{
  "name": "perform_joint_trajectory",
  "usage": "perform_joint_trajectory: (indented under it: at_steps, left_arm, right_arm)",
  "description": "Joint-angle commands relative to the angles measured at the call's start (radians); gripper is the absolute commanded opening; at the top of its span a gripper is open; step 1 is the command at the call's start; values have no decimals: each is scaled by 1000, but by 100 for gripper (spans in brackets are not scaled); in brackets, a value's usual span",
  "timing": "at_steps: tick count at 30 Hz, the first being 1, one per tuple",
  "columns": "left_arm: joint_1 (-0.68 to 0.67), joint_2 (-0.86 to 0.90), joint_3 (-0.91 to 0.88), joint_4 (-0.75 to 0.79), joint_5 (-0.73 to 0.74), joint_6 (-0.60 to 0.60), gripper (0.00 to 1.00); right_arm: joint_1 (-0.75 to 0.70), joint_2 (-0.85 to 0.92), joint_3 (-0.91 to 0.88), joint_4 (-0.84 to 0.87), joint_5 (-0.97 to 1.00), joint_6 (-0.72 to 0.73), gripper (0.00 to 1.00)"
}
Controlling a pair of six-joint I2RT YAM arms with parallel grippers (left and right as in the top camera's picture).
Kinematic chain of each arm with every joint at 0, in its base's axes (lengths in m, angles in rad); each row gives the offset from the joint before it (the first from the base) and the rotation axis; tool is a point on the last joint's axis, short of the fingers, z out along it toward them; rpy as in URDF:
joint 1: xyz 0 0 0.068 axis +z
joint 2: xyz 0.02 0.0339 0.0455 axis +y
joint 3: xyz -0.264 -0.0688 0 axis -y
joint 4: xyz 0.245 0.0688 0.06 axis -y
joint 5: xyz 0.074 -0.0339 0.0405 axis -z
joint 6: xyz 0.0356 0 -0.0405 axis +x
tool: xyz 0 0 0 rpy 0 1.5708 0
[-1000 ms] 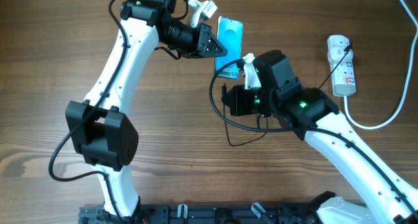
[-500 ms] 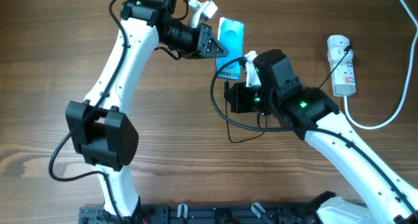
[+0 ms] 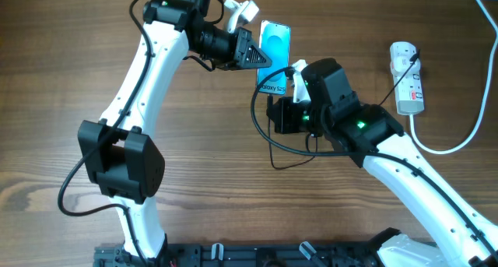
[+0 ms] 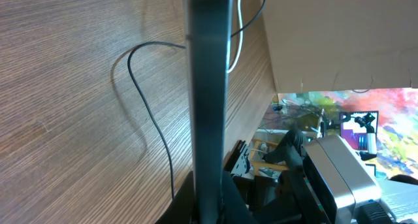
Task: Plug charger to phone and switch on socket
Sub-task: 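Align the USB-C plug with the phone port and push together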
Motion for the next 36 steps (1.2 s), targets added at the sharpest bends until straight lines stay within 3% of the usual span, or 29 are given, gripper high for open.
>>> perform_joint_trajectory:
  at_steps: [1, 11, 16, 22, 23, 24, 25, 30, 31, 36]
  left_arm:
    - [4, 2, -2, -19, 41, 20, 4]
    - [4, 2, -2, -61, 65, -11, 4]
    - [3, 2, -2, -72, 128, -34, 4]
    - [4, 2, -2, -78, 127, -33, 4]
    - [4, 2, -2, -77, 121, -33, 4]
    - [4, 2, -2, -70, 82, -33, 4]
    - [4, 2, -2, -64, 48, -34, 4]
    - [31, 2, -2, -22, -403, -232, 4]
    - [37, 2, -2, -29, -497, -247, 4]
    - [29, 2, -103, -13, -573, -246, 4]
  right_arm:
    - [-9, -20, 29, 33, 29, 11, 4]
    - [-9, -20, 29, 146, 79, -12, 4]
    - [-9, -20, 29, 149, 83, -13, 9]
    - [-9, -20, 29, 151, 108, -14, 6]
    - [-9, -20, 29, 149, 107, -14, 21]
    - [-9, -20, 29, 145, 93, -14, 47]
    - [-9, -20, 29, 143, 75, -14, 60]
    - [-9, -20, 29, 64, -23, -36, 84]
    - [-9, -20, 29, 19, -10, -51, 97]
    - [-9, -20, 29, -150, 96, -39, 100]
